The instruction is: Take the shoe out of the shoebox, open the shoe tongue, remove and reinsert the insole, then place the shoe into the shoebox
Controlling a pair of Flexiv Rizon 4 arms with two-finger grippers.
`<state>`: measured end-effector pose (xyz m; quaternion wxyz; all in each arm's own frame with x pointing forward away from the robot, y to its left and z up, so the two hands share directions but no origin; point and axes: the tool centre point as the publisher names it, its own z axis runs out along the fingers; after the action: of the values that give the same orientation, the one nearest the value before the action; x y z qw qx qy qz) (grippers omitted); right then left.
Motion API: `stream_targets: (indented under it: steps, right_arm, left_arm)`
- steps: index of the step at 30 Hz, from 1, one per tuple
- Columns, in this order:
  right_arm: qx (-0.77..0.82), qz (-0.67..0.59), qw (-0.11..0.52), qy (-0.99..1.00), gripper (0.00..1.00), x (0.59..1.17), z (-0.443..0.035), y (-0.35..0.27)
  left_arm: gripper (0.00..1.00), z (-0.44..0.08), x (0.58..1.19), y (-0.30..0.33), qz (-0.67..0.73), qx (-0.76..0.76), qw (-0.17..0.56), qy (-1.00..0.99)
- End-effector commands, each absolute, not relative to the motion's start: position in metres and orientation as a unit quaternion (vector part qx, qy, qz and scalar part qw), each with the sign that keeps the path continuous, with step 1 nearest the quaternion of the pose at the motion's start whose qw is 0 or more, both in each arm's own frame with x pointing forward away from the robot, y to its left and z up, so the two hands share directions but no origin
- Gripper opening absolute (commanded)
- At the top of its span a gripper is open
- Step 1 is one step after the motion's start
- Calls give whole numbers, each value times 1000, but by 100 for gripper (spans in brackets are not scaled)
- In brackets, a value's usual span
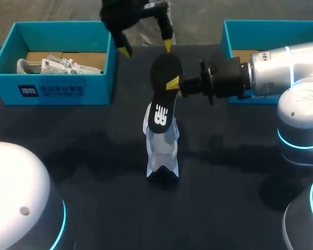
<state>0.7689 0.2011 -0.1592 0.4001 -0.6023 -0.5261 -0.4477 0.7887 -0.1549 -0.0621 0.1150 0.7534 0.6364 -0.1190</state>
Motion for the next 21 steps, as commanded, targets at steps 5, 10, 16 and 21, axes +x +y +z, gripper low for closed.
stream_targets:
  steps: [5,10,16,21]
  right_arm:
    - [-605,-443,398,-528,0,769,-156,195]
    - [-606,-445,399,-525,0,768,-156,191]
    - [-609,-446,398,-521,0,767,-156,184]
    - [-611,-449,399,-516,0,768,-153,179]
  left_arm:
    - [100,-82,781,-124,-200,717,233,626]
    - [100,-85,781,-118,-228,695,278,623]
    - [100,-92,780,-116,-261,656,359,610]
    - [100,-99,780,-115,-284,609,422,609]
